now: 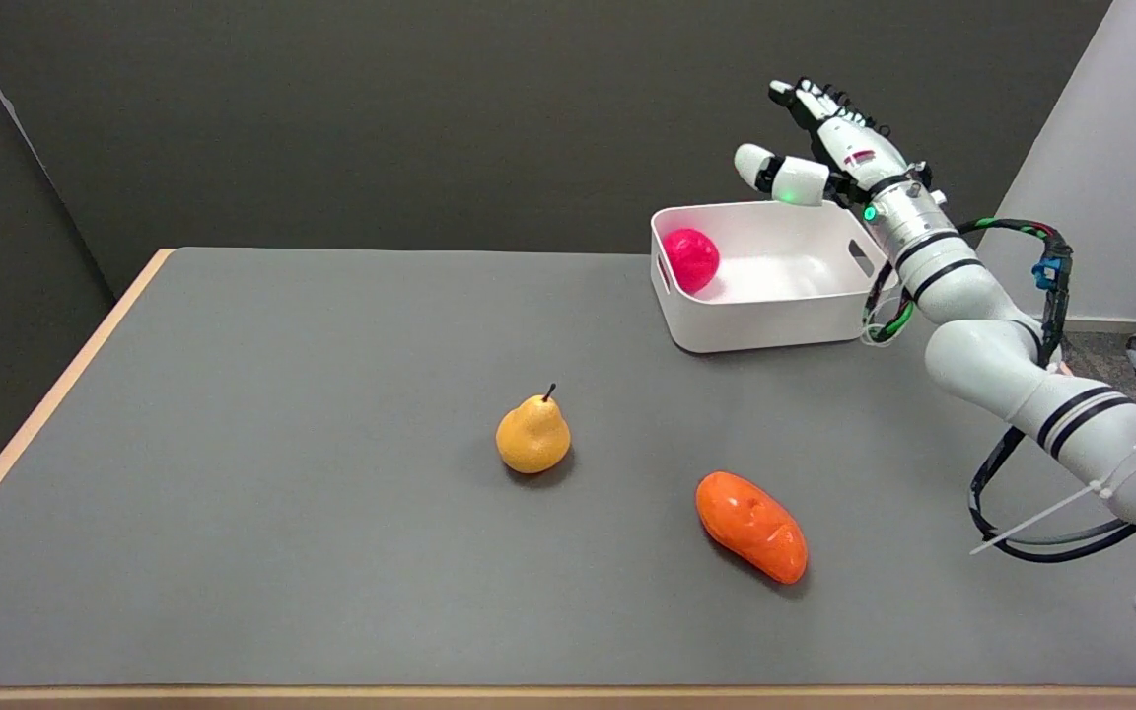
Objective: Place tomato into white box.
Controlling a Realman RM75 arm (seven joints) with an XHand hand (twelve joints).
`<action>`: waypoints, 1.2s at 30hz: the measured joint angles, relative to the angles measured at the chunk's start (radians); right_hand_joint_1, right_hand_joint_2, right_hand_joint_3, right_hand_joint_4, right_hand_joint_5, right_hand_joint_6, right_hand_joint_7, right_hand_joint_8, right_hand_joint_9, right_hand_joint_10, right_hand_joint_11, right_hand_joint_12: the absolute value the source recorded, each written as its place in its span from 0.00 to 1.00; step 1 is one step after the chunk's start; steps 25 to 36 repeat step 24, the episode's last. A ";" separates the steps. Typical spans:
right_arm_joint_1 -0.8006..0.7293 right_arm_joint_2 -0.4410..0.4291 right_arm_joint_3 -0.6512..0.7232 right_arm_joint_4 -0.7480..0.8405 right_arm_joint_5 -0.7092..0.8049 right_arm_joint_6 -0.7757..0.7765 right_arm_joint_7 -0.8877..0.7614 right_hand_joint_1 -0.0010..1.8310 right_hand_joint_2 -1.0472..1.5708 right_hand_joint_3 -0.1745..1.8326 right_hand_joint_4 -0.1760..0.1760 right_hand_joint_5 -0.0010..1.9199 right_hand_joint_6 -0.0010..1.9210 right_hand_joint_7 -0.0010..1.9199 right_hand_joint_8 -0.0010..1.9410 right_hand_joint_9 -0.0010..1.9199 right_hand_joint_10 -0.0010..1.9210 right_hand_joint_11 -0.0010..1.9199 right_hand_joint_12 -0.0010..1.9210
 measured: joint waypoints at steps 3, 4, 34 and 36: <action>-0.021 0.000 0.004 0.049 0.010 0.022 0.001 0.03 0.61 0.58 0.83 0.06 0.22 0.10 0.15 0.04 0.30 0.00 0.52; -0.029 0.000 0.007 0.071 0.013 0.032 0.001 0.03 0.62 0.58 0.84 0.07 0.22 0.11 0.16 0.05 0.30 0.00 0.53; -0.405 0.007 0.101 0.492 0.043 0.367 -0.051 0.28 0.69 0.53 0.83 0.26 0.58 0.35 0.44 0.31 0.60 0.22 0.82; -0.405 0.007 0.101 0.492 0.043 0.367 -0.051 0.28 0.69 0.53 0.83 0.26 0.58 0.35 0.44 0.31 0.60 0.22 0.82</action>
